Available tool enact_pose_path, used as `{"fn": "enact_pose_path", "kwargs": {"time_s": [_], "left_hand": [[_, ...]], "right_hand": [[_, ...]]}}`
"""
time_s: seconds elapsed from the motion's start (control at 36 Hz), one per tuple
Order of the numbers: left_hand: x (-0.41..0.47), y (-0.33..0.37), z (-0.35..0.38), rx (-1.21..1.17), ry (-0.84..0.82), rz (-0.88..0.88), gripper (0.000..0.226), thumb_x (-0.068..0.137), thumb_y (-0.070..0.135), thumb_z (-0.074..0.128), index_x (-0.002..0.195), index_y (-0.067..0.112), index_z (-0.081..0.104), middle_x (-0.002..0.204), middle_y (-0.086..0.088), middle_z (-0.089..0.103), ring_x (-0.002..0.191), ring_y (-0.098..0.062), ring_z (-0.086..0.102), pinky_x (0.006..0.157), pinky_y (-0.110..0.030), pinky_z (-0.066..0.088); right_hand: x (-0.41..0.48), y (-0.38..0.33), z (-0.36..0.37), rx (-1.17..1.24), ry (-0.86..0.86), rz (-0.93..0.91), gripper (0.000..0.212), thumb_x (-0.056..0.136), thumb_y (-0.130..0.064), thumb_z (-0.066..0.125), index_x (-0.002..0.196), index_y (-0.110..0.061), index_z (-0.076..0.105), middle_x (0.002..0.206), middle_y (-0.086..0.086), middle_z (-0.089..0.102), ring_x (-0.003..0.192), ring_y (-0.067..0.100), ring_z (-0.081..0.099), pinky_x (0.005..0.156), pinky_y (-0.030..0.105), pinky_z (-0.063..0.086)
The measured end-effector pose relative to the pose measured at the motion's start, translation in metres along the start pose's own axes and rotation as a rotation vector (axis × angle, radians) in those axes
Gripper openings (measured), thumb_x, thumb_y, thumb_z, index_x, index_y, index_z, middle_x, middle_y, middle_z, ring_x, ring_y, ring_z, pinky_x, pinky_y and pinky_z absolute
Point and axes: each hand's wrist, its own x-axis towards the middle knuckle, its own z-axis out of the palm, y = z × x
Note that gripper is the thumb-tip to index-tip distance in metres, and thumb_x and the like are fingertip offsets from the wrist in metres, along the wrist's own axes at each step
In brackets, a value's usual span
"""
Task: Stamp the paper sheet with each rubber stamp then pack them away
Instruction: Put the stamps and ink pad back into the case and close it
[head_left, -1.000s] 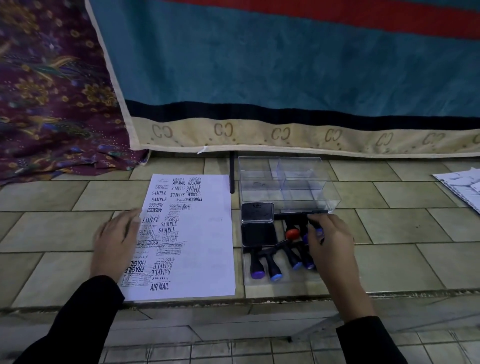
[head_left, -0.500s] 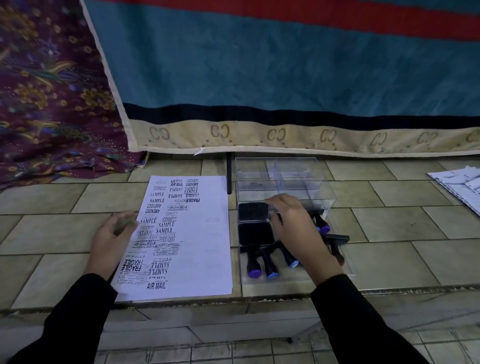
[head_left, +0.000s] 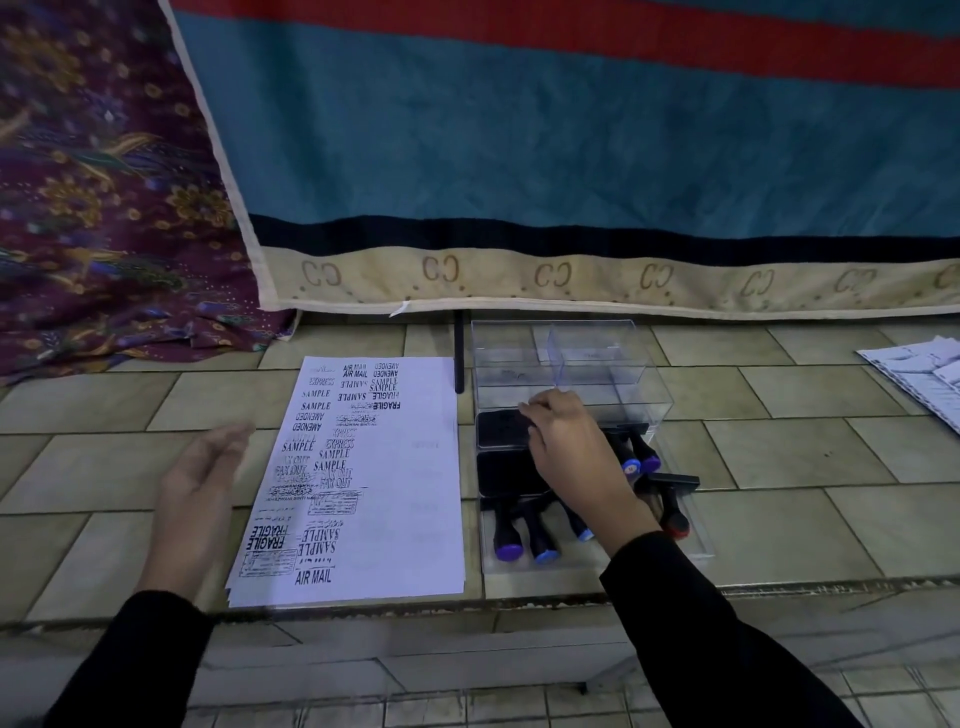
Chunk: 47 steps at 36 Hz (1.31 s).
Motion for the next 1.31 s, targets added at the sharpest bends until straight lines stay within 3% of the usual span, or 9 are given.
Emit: {"fn": "enact_pose_path", "kwargs": {"time_s": [0.14, 0.28, 0.47, 0.64, 0.78, 1.03, 1.11, 1.19, 1.31], "left_hand": [[-0.017, 0.017, 0.068, 0.159, -0.327, 0.082, 0.022, 0.096, 0.016, 0.058, 0.108, 0.031, 0.068, 0.11, 0.023, 0.068, 0.101, 0.009, 0.06, 0.084, -0.01, 0.042], [-0.029, 0.015, 0.122, 0.234, -0.539, 0.084, 0.025, 0.097, 0.015, 0.057, 0.108, 0.037, 0.061, 0.114, 0.018, 0.066, 0.097, 0.009, 0.059, 0.078, -0.002, 0.04], [-0.035, 0.012, 0.151, 0.305, -0.583, 0.014, 0.022, 0.101, 0.028, 0.049, 0.116, 0.03, 0.064, 0.114, 0.01, 0.065, 0.091, -0.003, 0.064, 0.076, -0.011, 0.043], [-0.037, 0.012, 0.159, 0.339, -0.595, -0.026, 0.02, 0.097, 0.029, 0.055, 0.111, 0.025, 0.069, 0.112, 0.007, 0.066, 0.101, -0.009, 0.061, 0.091, -0.024, 0.048], [-0.038, 0.011, 0.161, 0.338, -0.582, -0.049, 0.024, 0.089, 0.035, 0.067, 0.111, 0.024, 0.069, 0.104, 0.011, 0.065, 0.096, -0.006, 0.061, 0.079, -0.012, 0.043], [-0.037, 0.007, 0.167, 0.366, -0.54, -0.039, 0.026, 0.083, 0.025, 0.075, 0.108, 0.025, 0.067, 0.1, 0.01, 0.064, 0.079, -0.005, 0.06, 0.07, -0.012, 0.044], [-0.035, 0.006, 0.168, 0.353, -0.543, -0.053, 0.026, 0.082, 0.024, 0.076, 0.106, 0.027, 0.066, 0.101, 0.01, 0.065, 0.081, -0.007, 0.062, 0.071, -0.014, 0.045], [-0.035, 0.004, 0.168, 0.332, -0.542, -0.067, 0.026, 0.082, 0.023, 0.077, 0.104, 0.028, 0.066, 0.101, 0.008, 0.065, 0.082, -0.01, 0.063, 0.074, -0.017, 0.048], [-0.034, 0.003, 0.168, 0.312, -0.539, -0.074, 0.027, 0.081, 0.022, 0.078, 0.104, 0.028, 0.065, 0.101, 0.007, 0.065, 0.081, -0.011, 0.064, 0.073, -0.016, 0.049]], "right_hand": [[-0.004, -0.002, -0.003, 0.039, 0.042, -0.011, 0.028, 0.089, 0.002, 0.053, 0.113, 0.0, 0.065, 0.111, 0.014, 0.06, 0.106, 0.028, 0.053, 0.094, 0.034, 0.047], [-0.014, -0.002, -0.004, 0.103, 0.028, 0.002, 0.017, 0.089, -0.007, 0.06, 0.105, -0.003, 0.065, 0.105, 0.011, 0.061, 0.102, 0.024, 0.054, 0.087, 0.03, 0.048], [-0.029, 0.001, -0.002, 0.163, -0.078, 0.015, 0.004, 0.088, -0.01, 0.063, 0.09, -0.008, 0.062, 0.09, 0.005, 0.064, 0.086, 0.018, 0.059, 0.073, 0.03, 0.05], [-0.031, 0.006, 0.004, 0.127, -0.162, -0.012, 0.007, 0.084, -0.009, 0.066, 0.09, -0.009, 0.063, 0.09, 0.003, 0.062, 0.091, 0.018, 0.056, 0.073, 0.021, 0.041], [-0.027, 0.008, 0.01, 0.074, -0.243, -0.017, 0.027, 0.084, -0.011, 0.066, 0.111, -0.011, 0.064, 0.111, 0.005, 0.059, 0.11, 0.019, 0.05, 0.091, 0.032, 0.046], [-0.014, 0.009, 0.008, -0.019, -0.326, -0.054, 0.028, 0.083, -0.012, 0.067, 0.11, -0.014, 0.063, 0.119, 0.003, 0.054, 0.116, 0.019, 0.047, 0.094, 0.03, 0.044], [-0.01, 0.007, 0.004, -0.047, -0.349, -0.083, 0.03, 0.078, -0.014, 0.074, 0.104, -0.016, 0.06, 0.114, 0.002, 0.059, 0.112, 0.017, 0.048, 0.089, 0.03, 0.044], [-0.006, 0.002, 0.001, -0.078, -0.379, -0.074, 0.033, 0.075, -0.014, 0.076, 0.103, -0.016, 0.058, 0.108, 0.005, 0.06, 0.093, 0.016, 0.051, 0.075, 0.027, 0.041], [0.003, -0.001, 0.001, -0.16, -0.428, -0.074, 0.039, 0.073, -0.019, 0.078, 0.104, -0.018, 0.055, 0.105, 0.007, 0.058, 0.097, 0.023, 0.054, 0.071, 0.029, 0.037]]}}
